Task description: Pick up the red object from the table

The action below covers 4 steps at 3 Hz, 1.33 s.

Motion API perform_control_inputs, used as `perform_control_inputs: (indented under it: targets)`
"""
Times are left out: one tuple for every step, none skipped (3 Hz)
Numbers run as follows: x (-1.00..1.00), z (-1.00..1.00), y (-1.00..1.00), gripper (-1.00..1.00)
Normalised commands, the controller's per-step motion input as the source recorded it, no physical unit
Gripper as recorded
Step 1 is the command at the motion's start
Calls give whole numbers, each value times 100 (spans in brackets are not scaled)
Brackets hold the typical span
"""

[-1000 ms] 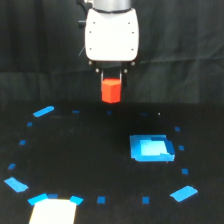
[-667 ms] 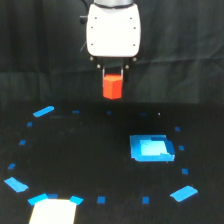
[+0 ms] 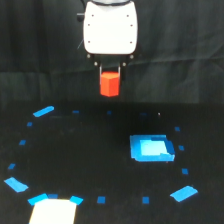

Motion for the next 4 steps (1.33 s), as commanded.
perform_control_inputs:
  targets:
    - [-10,42,31,-85]
    - [-21,58,30,-75]
    - [-27,37,20,-100]
    - [-22,12,-5,-100]
